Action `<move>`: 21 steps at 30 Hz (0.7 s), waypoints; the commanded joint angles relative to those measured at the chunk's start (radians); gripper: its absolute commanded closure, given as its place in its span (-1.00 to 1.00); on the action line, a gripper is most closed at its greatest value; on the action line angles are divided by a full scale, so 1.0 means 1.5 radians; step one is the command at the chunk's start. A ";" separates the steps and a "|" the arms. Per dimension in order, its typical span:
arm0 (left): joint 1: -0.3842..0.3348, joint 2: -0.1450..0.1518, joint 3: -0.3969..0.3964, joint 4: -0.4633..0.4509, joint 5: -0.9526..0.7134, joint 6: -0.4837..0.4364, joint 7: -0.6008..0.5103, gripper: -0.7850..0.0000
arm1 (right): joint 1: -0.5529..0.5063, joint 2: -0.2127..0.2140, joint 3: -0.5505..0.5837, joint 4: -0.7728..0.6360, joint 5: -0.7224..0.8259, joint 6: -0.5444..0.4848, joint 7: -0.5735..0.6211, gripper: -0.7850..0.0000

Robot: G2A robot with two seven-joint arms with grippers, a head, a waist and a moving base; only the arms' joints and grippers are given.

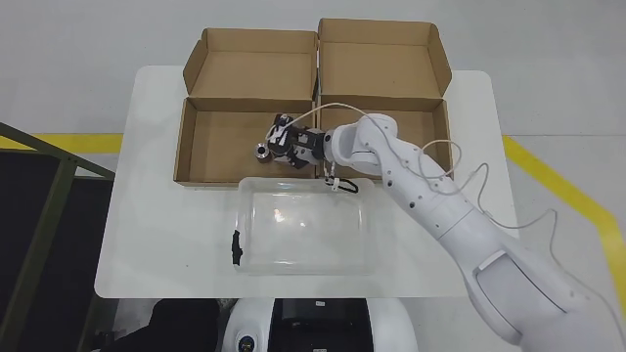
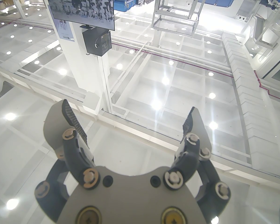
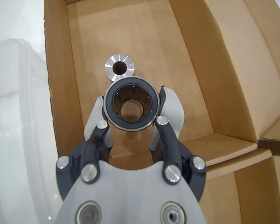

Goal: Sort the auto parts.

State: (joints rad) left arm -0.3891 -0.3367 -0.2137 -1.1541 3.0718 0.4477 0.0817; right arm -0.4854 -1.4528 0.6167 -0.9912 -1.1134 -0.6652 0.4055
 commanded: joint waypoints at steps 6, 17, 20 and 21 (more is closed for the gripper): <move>0.000 0.000 0.000 0.000 0.000 0.000 0.000 -1.00 | 0.001 -0.005 0.001 0.010 -0.003 -0.007 0.003 0.19; 0.000 0.000 0.000 0.000 0.000 0.000 0.000 -1.00 | -0.002 -0.005 0.020 -0.002 -0.013 -0.008 0.004 -0.65; 0.000 0.000 0.000 0.000 0.000 0.000 0.000 -1.00 | -0.007 -0.002 0.029 -0.022 -0.017 -0.013 0.004 -0.55; 0.000 0.000 0.000 0.000 0.000 0.000 0.000 -1.00 | -0.009 0.000 0.032 -0.031 -0.018 -0.016 0.003 -0.51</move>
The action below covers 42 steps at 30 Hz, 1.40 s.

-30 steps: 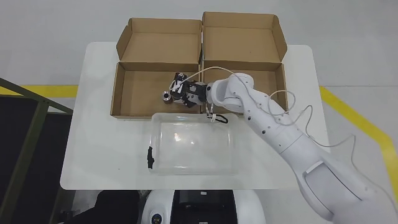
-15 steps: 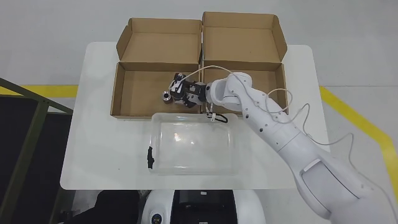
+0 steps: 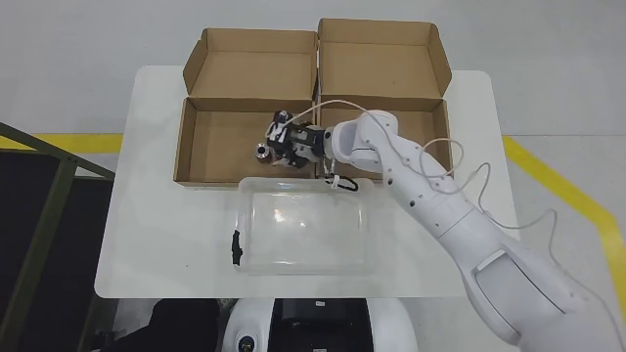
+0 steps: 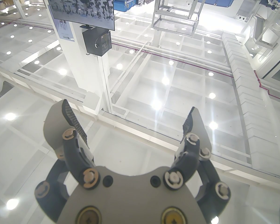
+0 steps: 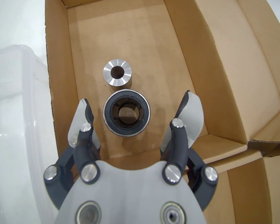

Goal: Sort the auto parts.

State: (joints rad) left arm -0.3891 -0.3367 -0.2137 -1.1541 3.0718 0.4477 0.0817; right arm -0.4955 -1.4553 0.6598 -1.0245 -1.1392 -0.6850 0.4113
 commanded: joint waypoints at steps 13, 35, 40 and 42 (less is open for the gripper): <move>0.000 0.000 0.000 0.000 0.000 0.000 0.000 -1.00 | -0.078 0.046 0.109 -0.199 -0.022 -0.033 0.019 -0.95; 0.000 0.000 0.000 0.000 0.000 0.000 0.000 -1.00 | -0.358 0.139 0.427 -0.501 -0.057 -0.128 -0.058 -1.00; 0.000 0.000 0.000 0.000 0.000 0.000 0.000 -1.00 | -0.430 0.153 0.492 -0.537 -0.077 -0.143 -0.110 -1.00; 0.000 0.000 0.000 0.000 0.000 0.000 0.000 -1.00 | -0.462 0.158 0.513 -0.551 -0.091 -0.145 -0.130 -1.00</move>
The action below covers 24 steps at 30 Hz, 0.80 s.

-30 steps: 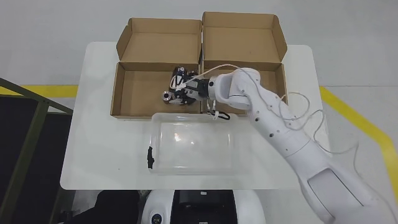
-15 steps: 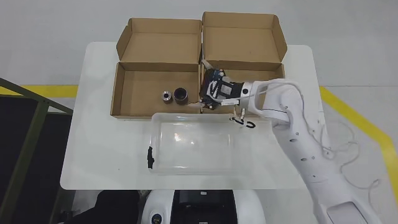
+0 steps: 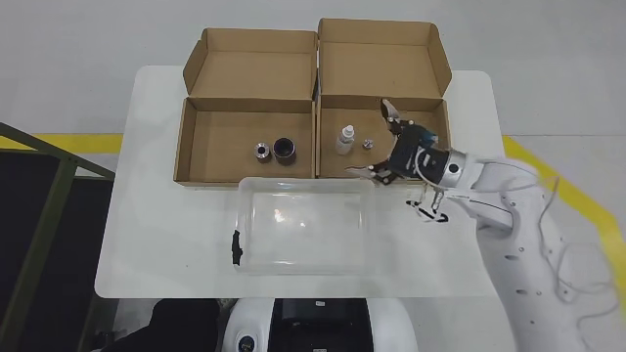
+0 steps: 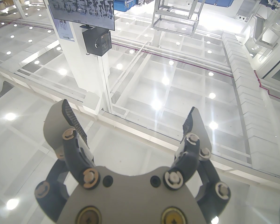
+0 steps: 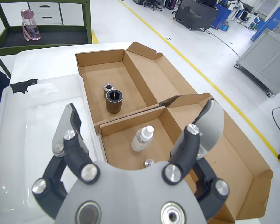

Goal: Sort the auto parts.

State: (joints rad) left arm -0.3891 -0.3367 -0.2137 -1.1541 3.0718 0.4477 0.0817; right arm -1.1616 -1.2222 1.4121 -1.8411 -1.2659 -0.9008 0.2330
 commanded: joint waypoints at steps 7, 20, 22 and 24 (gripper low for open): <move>0.000 0.000 0.000 0.000 0.000 0.000 0.000 -1.00 | -0.113 0.014 0.057 -0.015 -0.049 -0.013 -0.104 -1.00; 0.000 0.000 0.000 0.000 0.000 0.000 0.000 -1.00 | -0.235 0.032 0.152 -0.025 -0.132 0.011 -0.283 -1.00; 0.000 0.000 0.000 0.000 0.000 0.000 0.000 -1.00 | -0.249 0.034 0.167 -0.019 -0.128 0.023 -0.296 -1.00; 0.000 0.000 0.000 0.000 0.000 0.000 0.000 -1.00 | -0.261 0.036 0.179 -0.019 -0.126 0.027 -0.305 -1.00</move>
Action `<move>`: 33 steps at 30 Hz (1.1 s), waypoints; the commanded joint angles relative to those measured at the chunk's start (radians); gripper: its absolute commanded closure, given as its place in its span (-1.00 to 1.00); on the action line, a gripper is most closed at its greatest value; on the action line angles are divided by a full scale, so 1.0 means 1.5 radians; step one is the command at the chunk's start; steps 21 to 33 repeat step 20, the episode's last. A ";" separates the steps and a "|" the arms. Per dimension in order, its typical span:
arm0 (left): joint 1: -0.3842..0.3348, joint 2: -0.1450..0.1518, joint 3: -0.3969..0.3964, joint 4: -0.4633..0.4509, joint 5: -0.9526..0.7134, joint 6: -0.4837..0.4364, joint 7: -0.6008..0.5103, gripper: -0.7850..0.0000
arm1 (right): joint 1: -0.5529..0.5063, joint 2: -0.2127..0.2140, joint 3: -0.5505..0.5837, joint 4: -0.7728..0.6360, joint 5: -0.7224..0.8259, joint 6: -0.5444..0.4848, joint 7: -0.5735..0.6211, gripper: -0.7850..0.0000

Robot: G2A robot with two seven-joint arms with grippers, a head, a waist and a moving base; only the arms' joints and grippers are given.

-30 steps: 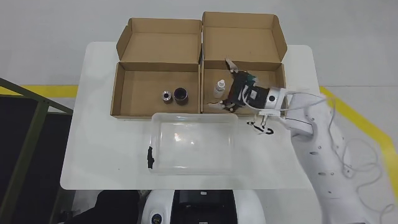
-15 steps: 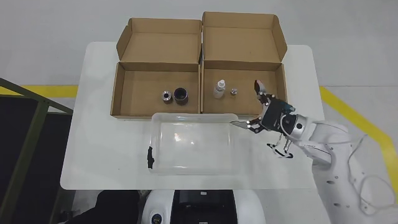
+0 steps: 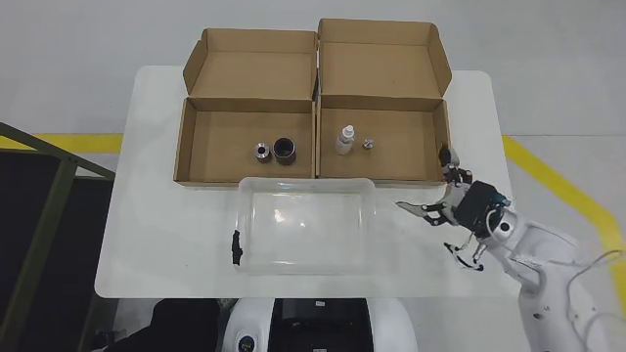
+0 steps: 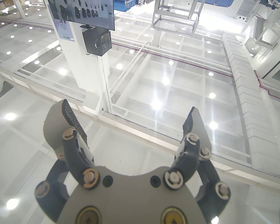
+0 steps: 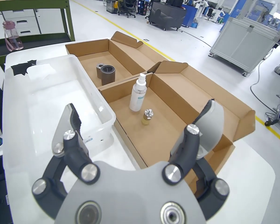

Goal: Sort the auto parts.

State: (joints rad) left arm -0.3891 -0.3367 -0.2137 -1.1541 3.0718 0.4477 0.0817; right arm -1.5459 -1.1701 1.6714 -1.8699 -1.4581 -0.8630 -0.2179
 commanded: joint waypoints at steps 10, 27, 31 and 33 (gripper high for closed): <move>0.000 0.000 0.000 0.000 0.000 0.000 0.000 -1.00 | -0.051 0.009 0.057 -0.007 0.000 0.027 -0.049 -1.00; 0.000 0.000 0.000 0.000 0.000 0.000 0.000 -1.00 | -0.051 0.009 0.057 -0.007 0.000 0.027 -0.049 -1.00; 0.000 0.000 0.000 0.000 0.000 0.000 0.000 -1.00 | -0.051 0.009 0.057 -0.007 0.000 0.027 -0.049 -1.00; 0.000 0.000 0.000 0.000 0.000 0.000 0.000 -1.00 | -0.051 0.009 0.057 -0.007 0.000 0.027 -0.049 -1.00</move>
